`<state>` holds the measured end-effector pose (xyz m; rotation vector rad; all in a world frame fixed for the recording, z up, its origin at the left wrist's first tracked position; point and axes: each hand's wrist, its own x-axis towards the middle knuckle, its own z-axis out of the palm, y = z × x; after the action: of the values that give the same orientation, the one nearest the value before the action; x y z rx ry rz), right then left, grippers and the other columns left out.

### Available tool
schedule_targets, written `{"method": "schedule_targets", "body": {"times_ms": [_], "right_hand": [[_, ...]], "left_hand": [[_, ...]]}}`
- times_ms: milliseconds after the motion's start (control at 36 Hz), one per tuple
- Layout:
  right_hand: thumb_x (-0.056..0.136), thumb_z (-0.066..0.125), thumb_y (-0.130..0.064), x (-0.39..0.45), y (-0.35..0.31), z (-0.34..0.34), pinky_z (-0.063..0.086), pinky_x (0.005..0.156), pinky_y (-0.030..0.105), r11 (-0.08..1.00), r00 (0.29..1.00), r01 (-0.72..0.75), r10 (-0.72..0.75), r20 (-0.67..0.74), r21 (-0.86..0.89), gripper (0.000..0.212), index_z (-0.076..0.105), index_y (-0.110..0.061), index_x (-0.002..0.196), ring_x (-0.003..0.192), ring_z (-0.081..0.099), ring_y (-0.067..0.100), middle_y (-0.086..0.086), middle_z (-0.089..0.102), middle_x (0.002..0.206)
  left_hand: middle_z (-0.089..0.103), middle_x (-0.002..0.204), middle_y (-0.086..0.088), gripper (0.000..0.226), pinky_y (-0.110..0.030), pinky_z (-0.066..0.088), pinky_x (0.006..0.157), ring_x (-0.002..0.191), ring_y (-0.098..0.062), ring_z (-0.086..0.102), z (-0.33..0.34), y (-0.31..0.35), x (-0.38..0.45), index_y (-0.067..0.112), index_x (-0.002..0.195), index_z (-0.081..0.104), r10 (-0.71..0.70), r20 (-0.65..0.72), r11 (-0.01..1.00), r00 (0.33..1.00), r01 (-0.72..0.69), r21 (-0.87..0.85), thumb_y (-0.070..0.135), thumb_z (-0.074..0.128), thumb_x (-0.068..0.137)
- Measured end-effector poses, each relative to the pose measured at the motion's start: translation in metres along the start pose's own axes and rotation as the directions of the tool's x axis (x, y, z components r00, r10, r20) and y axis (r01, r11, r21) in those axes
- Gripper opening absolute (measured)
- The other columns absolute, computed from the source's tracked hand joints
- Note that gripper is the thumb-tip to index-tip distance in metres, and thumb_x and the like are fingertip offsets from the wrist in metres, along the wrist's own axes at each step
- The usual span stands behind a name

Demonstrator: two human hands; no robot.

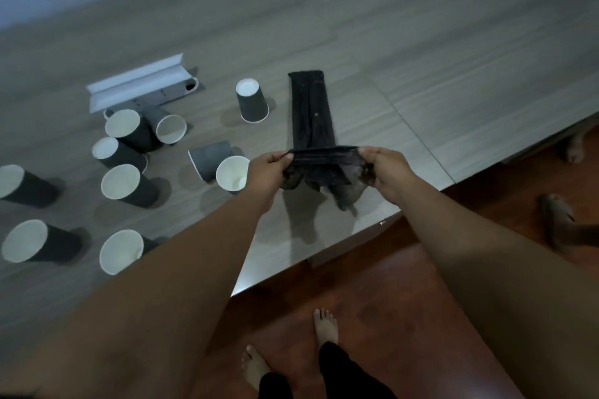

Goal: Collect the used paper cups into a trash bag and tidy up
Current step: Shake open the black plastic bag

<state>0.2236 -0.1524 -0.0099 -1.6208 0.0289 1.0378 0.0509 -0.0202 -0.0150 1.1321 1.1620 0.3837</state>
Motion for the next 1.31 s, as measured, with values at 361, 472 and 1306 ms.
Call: {"method": "schedule_targets", "body": {"times_ms": [361,472,1306], "right_hand": [[0.067,0.077,-0.054,-0.016,-0.069,-0.036,0.057,0.079,0.035,0.875,0.880,0.254,-0.032,0.474,-0.413,0.052,0.076,-0.012,0.098,0.084,0.071,0.029,0.020,0.073,0.097],[0.062,0.087,-0.048,-0.015,-0.058,-0.031,0.053,0.067,0.027,0.375,0.875,0.443,0.017,0.484,-0.814,0.039,0.078,-0.016,0.082,0.069,0.069,0.016,0.003,0.075,0.076],[0.084,0.062,-0.037,-0.018,-0.016,-0.094,0.054,0.093,0.047,0.874,0.901,-0.160,-0.060,0.429,0.459,0.068,0.043,-0.006,0.142,0.112,0.061,0.033,0.020,0.058,0.128]], "left_hand": [[0.073,0.098,-0.010,0.027,-0.037,0.052,0.083,0.093,-0.028,0.065,-0.051,0.055,-0.005,0.016,0.102,0.076,0.161,0.432,0.148,0.887,-0.454,0.879,0.013,0.072,0.076],[0.072,0.096,-0.016,0.023,-0.033,0.050,0.077,0.089,-0.031,0.065,-0.045,0.051,-0.003,0.008,0.095,0.076,0.297,0.013,0.558,0.955,-0.185,0.809,0.002,0.057,0.083],[0.076,0.086,-0.015,0.047,-0.038,0.054,0.082,0.076,-0.026,0.074,-0.042,0.031,-0.022,0.004,0.098,0.070,-0.259,0.347,0.824,0.902,0.393,-0.408,0.045,0.048,0.097]]}}
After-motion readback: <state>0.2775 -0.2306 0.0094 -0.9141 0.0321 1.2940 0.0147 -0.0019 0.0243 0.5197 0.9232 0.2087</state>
